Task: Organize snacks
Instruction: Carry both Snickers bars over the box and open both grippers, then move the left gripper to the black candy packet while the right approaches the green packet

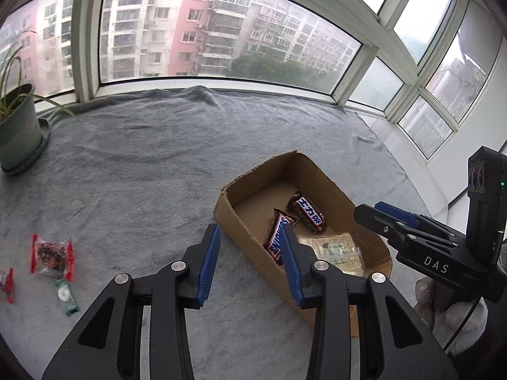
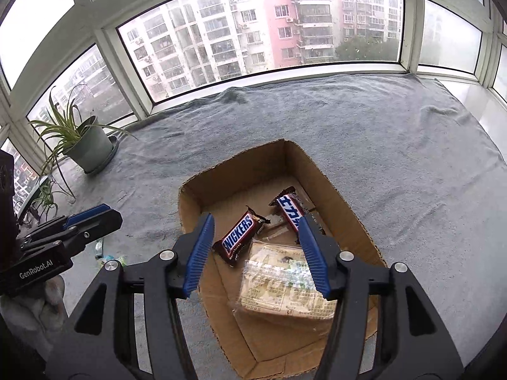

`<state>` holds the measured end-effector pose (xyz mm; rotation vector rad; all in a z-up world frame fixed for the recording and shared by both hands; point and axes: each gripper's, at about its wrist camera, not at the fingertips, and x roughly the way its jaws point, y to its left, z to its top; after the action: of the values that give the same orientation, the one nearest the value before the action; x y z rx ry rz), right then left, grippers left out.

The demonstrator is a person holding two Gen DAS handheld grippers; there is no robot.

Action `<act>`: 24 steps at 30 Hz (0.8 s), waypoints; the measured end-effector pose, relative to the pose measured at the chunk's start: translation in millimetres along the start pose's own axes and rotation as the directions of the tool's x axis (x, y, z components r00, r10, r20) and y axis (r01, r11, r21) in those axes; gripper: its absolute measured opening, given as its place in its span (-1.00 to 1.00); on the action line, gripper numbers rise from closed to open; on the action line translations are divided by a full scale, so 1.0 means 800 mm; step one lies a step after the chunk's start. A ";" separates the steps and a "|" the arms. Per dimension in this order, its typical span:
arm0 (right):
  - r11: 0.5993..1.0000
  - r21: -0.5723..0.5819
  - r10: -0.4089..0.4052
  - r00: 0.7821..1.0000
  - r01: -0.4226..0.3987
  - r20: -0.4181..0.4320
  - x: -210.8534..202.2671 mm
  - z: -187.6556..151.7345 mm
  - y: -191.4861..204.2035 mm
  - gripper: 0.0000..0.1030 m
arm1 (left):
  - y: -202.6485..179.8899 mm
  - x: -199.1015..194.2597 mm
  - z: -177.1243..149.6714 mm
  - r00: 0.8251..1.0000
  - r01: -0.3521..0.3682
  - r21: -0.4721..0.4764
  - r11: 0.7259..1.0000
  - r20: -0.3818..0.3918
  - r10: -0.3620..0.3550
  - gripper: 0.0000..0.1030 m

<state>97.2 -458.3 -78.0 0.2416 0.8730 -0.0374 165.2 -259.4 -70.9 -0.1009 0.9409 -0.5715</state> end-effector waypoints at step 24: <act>0.948 -0.159 0.248 0.954 -0.274 -0.166 0.054 -0.072 0.222 0.23 | 0.259 -0.139 -0.102 0.977 -0.203 -0.283 0.937 0.006 0.213 -0.28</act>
<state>104.6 -269.7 -111.8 0.1898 0.9757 0.3100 137.6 -14.7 -104.7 -0.2626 0.9788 -0.2363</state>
